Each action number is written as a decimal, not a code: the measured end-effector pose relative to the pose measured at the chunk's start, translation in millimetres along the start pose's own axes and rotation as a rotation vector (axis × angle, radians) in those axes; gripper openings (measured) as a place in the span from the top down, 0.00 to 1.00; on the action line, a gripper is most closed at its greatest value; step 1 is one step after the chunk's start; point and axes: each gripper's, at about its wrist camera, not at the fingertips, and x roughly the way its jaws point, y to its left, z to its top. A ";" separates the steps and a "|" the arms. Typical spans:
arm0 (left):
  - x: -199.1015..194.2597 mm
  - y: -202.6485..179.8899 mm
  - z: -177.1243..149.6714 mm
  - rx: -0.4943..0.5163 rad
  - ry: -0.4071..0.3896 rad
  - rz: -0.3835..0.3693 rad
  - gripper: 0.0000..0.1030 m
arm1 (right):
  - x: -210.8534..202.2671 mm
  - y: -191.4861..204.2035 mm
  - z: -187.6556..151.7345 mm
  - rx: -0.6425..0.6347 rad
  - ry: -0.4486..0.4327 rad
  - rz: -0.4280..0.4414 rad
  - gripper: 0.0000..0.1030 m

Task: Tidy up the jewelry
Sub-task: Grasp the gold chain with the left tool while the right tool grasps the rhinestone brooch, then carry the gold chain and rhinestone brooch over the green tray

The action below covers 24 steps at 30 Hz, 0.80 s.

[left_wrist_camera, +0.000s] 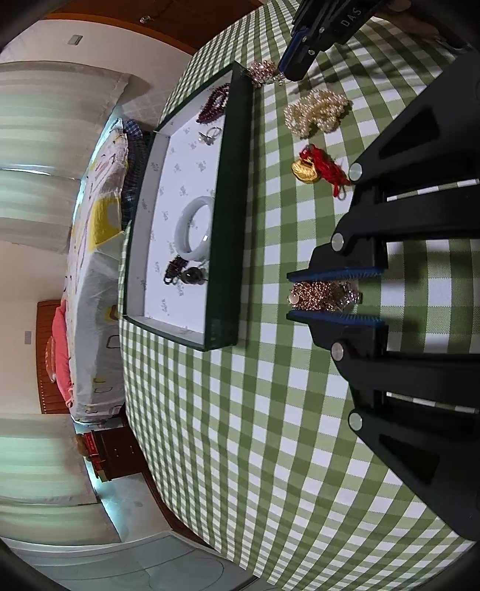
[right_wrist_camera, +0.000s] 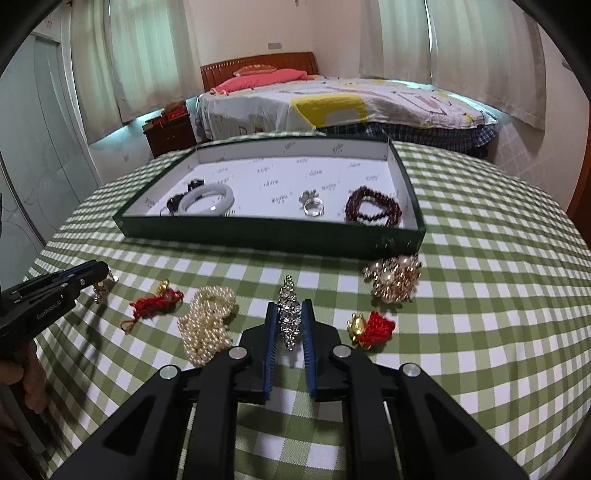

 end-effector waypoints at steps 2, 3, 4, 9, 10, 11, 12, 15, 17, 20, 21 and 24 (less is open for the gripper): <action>-3.5 -1.8 2.7 -0.002 -0.009 -0.007 0.85 | -3.2 0.0 3.3 0.002 -0.012 0.003 0.87; -6.1 -2.6 4.8 -0.007 -0.014 -0.014 0.85 | -4.1 0.2 4.6 0.003 -0.017 0.003 0.87; -7.9 -3.4 6.8 -0.009 -0.017 -0.020 0.85 | -5.4 0.4 6.5 0.005 -0.022 0.006 0.87; -17.1 -14.3 24.2 -0.002 -0.051 -0.061 0.85 | -12.0 -2.4 21.7 0.017 -0.060 0.014 0.87; -17.5 -18.1 29.1 0.000 -0.057 -0.070 0.85 | -13.2 -3.1 26.6 0.014 -0.072 0.012 0.87; -17.9 -21.1 34.0 0.002 -0.064 -0.078 0.85 | -14.0 -3.5 30.0 0.012 -0.080 0.010 0.87; -18.4 -24.8 40.6 0.004 -0.076 -0.087 0.85 | -14.7 -4.1 34.7 0.010 -0.091 0.008 0.87; -16.5 -34.6 56.0 0.009 -0.099 -0.109 0.85 | -14.4 -6.7 50.2 0.008 -0.124 0.002 0.87; -14.6 -42.0 67.4 0.022 -0.124 -0.117 0.85 | -11.5 -9.1 60.6 0.008 -0.144 -0.002 0.87; -7.0 -52.6 82.5 0.038 -0.147 -0.129 0.85 | -6.7 -13.3 72.2 0.017 -0.163 -0.002 0.87; -4.6 -54.5 85.4 0.039 -0.151 -0.133 0.85 | -3.8 -15.0 77.1 0.021 -0.168 -0.002 0.87; 9.1 -64.3 100.1 0.046 -0.163 -0.138 0.85 | 7.9 -18.3 89.9 0.029 -0.175 -0.003 0.87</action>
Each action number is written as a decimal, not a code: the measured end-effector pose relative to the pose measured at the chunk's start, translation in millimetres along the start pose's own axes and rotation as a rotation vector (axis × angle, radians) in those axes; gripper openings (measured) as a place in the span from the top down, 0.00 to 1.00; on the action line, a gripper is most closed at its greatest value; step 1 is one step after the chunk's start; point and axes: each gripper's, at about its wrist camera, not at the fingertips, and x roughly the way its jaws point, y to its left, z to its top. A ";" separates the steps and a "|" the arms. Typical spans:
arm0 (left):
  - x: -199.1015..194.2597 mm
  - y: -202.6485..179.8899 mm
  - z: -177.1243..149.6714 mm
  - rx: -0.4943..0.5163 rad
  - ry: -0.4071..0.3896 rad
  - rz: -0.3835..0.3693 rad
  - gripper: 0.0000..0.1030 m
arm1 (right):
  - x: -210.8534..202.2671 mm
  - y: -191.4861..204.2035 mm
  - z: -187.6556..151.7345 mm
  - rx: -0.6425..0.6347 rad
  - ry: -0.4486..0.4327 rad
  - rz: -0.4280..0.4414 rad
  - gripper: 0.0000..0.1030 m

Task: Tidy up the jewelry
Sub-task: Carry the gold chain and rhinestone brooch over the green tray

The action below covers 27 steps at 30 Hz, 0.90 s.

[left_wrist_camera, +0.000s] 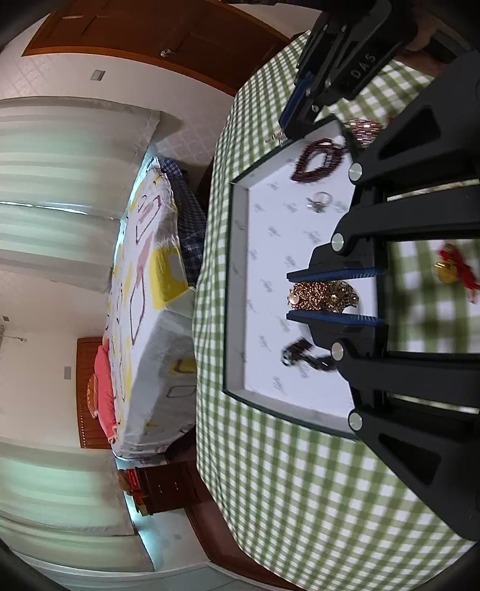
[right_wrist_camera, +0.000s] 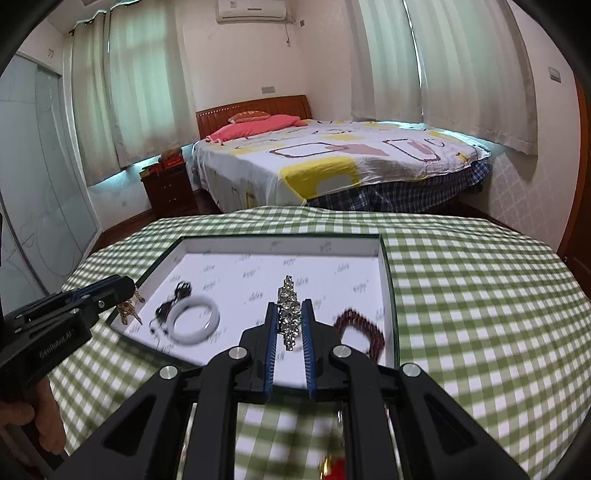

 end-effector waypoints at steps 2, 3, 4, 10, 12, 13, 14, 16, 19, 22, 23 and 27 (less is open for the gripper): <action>10.4 -3.2 6.3 0.006 -0.001 0.001 0.85 | 11.1 -1.8 5.8 -0.003 -0.002 -0.006 0.87; 15.5 -4.4 9.3 0.008 -0.001 0.002 0.85 | 14.6 -2.1 7.1 -0.004 -0.002 -0.008 0.87; 22.5 -6.2 12.7 0.011 -0.001 0.004 0.85 | 19.0 -3.1 8.6 -0.004 0.000 -0.010 0.87; 68.8 -9.8 23.9 0.018 0.052 0.019 0.85 | 51.6 -10.6 11.9 0.003 0.034 -0.031 0.87; 83.6 -10.3 24.1 0.010 0.085 0.021 0.85 | 61.5 -14.1 11.4 0.013 0.053 -0.035 0.87; 91.9 -10.7 23.4 0.007 0.101 0.024 0.85 | 67.0 -15.6 10.8 0.017 0.065 -0.039 0.87; 97.7 -11.4 22.0 0.009 0.114 0.027 0.85 | 69.6 -16.1 10.4 0.018 0.072 -0.041 0.87; 109.8 -13.3 20.0 0.018 0.143 0.035 0.85 | 74.8 -16.5 9.6 0.019 0.090 -0.043 0.87; 123.6 -17.0 16.8 0.028 0.187 0.040 0.85 | 81.5 -17.0 8.8 0.025 0.118 -0.045 0.87; 134.8 -18.0 15.1 0.025 0.238 0.043 0.85 | 88.0 -17.3 8.6 0.031 0.149 -0.051 0.87; 137.4 -18.6 14.5 0.023 0.249 0.044 0.85 | 90.1 -18.5 9.0 0.035 0.156 -0.053 0.87; 145.6 -19.4 13.6 0.027 0.283 0.051 0.85 | 93.5 -19.8 8.6 0.037 0.173 -0.061 0.87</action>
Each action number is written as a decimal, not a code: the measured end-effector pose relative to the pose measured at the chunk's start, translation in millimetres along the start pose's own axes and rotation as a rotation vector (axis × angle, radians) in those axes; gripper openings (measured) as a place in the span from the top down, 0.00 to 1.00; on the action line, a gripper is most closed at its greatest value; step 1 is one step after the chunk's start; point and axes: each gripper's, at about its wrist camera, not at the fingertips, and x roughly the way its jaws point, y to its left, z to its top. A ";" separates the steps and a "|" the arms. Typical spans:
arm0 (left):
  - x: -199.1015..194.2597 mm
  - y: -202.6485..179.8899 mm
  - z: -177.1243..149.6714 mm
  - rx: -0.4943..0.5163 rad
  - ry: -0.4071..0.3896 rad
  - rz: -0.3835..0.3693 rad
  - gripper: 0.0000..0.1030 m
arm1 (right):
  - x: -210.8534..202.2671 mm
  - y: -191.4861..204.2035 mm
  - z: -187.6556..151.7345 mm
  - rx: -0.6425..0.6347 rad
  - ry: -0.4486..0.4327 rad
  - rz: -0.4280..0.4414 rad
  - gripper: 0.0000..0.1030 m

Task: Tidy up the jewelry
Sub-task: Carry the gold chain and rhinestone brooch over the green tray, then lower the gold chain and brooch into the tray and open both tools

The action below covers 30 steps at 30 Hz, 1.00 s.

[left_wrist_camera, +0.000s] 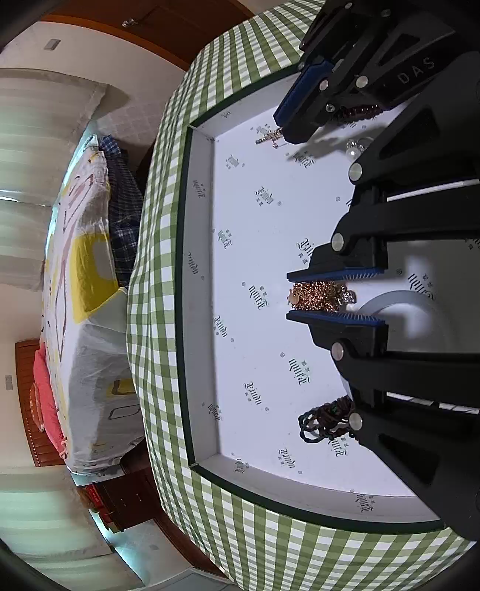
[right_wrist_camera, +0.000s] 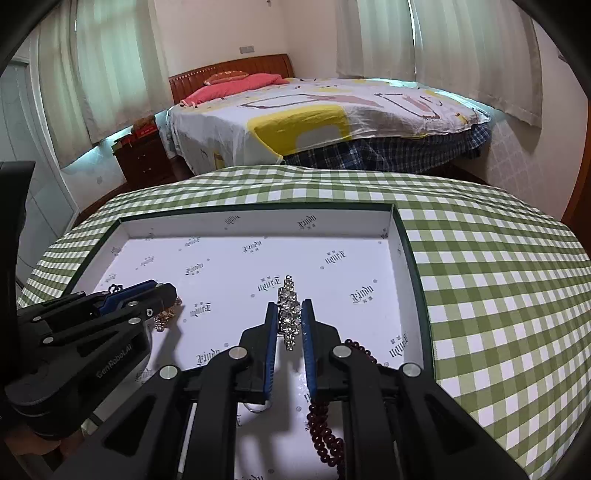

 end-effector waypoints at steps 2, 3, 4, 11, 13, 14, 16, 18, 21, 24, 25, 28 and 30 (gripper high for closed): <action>1.3 0.0 -0.7 -0.001 0.005 0.004 0.85 | 0.8 -1.1 -0.7 0.003 0.006 -0.002 0.87; 2.4 0.5 -0.7 -0.001 0.009 0.005 0.85 | 1.7 -1.3 -0.4 0.004 0.010 -0.002 0.87; 3.6 0.6 -1.0 0.000 0.014 0.005 0.85 | 2.5 -1.8 -0.6 0.006 0.014 -0.003 0.87; 5.5 -4.4 1.5 0.023 0.010 0.012 0.85 | 8.2 -2.1 0.9 0.005 0.035 0.004 0.87; 5.7 -4.3 1.2 0.024 0.012 0.013 0.85 | 9.8 -2.5 2.0 0.005 0.038 0.004 0.87; 5.5 -4.1 1.2 0.025 0.012 0.013 0.85 | 10.1 -3.0 1.2 0.005 0.041 0.003 0.86; 4.9 -4.2 1.1 0.028 0.008 0.015 0.85 | 11.4 -2.8 1.0 0.003 0.047 0.003 0.86; 4.7 -4.8 1.1 0.032 0.007 0.015 0.83 | 11.3 -2.8 0.2 0.004 0.046 0.002 0.86; 3.9 -5.3 0.8 0.034 0.005 0.014 0.73 | 10.6 -2.6 0.9 0.003 0.044 0.005 0.80; 0.8 -5.6 0.8 0.039 -0.005 0.015 0.69 | 8.6 -2.2 0.5 -0.001 0.038 0.002 0.73; 0.0 -5.7 0.8 0.040 -0.006 0.014 0.68 | 8.0 -2.1 0.5 -0.002 0.036 0.002 0.72; -4.3 -4.7 0.5 0.038 -0.018 0.011 0.58 | 5.3 -2.1 0.9 -0.003 0.028 0.002 0.68; -7.7 -4.4 0.7 0.036 -0.026 0.009 0.52 | 2.4 -1.5 1.2 -0.007 0.019 -0.002 0.64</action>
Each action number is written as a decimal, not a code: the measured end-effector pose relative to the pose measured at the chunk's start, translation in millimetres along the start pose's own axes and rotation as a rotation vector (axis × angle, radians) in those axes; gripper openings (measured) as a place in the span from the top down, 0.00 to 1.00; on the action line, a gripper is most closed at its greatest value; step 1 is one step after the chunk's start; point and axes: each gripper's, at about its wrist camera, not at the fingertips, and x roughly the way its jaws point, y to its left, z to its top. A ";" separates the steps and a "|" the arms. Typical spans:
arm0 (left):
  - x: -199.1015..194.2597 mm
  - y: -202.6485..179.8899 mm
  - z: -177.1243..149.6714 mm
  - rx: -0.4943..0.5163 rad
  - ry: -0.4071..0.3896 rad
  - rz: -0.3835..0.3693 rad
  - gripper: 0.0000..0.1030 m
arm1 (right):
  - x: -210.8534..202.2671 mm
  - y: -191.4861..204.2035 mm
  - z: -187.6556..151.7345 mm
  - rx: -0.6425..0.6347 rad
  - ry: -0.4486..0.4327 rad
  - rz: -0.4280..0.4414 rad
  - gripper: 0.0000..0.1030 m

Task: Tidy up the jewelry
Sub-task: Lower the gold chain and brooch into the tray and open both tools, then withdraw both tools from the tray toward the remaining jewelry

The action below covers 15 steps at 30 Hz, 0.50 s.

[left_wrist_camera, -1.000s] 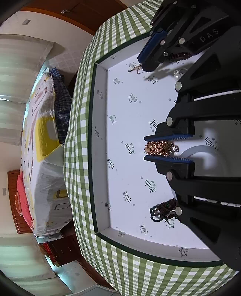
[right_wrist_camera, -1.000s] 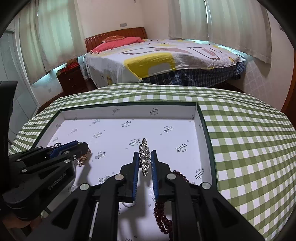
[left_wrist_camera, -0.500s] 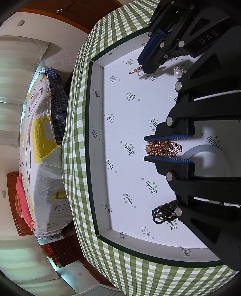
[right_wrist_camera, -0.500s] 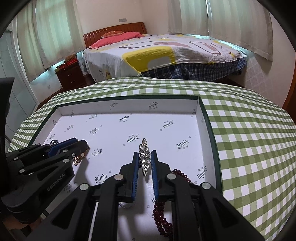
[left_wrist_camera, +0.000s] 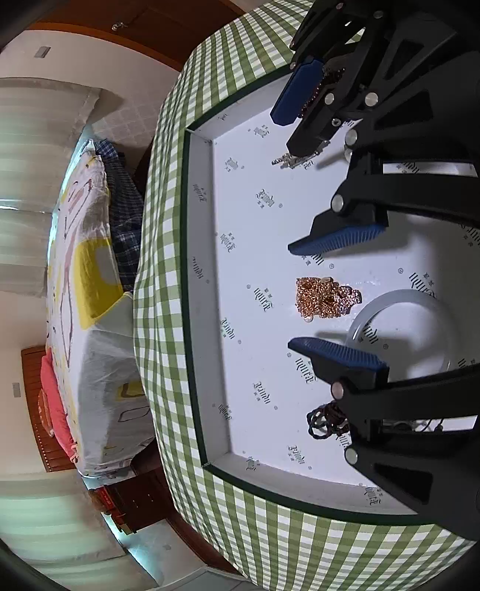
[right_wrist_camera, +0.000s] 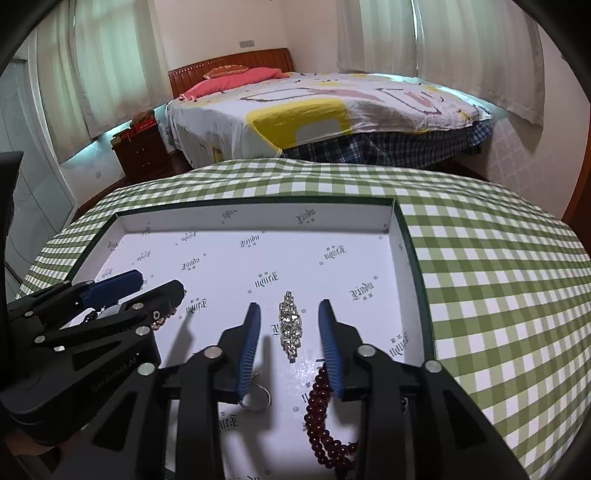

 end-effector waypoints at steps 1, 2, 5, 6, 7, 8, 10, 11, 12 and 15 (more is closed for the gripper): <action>-1.9 0.0 0.2 0.001 -0.003 0.001 0.50 | -1.7 0.2 0.3 -0.002 -0.005 -0.002 0.61; -3.7 -0.7 0.5 0.002 -0.008 0.005 0.46 | -3.3 -0.6 0.7 -0.003 -0.008 -0.004 0.60; -12.8 -0.1 1.6 0.014 -0.048 0.041 0.35 | -9.2 -2.8 2.2 -0.001 -0.023 -0.015 0.55; -16.2 1.1 2.1 0.014 -0.062 0.051 0.32 | -10.9 -2.8 2.6 0.002 -0.027 -0.016 0.51; -17.8 2.4 2.6 0.013 -0.067 0.051 0.31 | -12.9 -3.8 3.1 0.004 -0.033 -0.020 0.46; -19.6 4.2 2.8 0.008 -0.071 0.055 0.28 | -14.9 -4.7 3.5 0.006 -0.040 -0.027 0.44; -22.4 6.4 2.3 0.000 -0.081 0.066 0.23 | -17.8 -6.2 4.0 0.008 -0.048 -0.035 0.38; -23.9 7.5 1.9 -0.002 -0.086 0.068 0.22 | -18.1 -6.5 4.3 0.008 -0.049 -0.036 0.37; -25.4 8.4 1.3 -0.001 -0.089 0.071 0.21 | -18.7 -6.6 4.4 0.008 -0.050 -0.037 0.35; -29.4 9.6 -0.1 0.002 -0.098 0.081 0.18 | -20.7 -6.3 3.6 0.004 -0.050 -0.037 0.32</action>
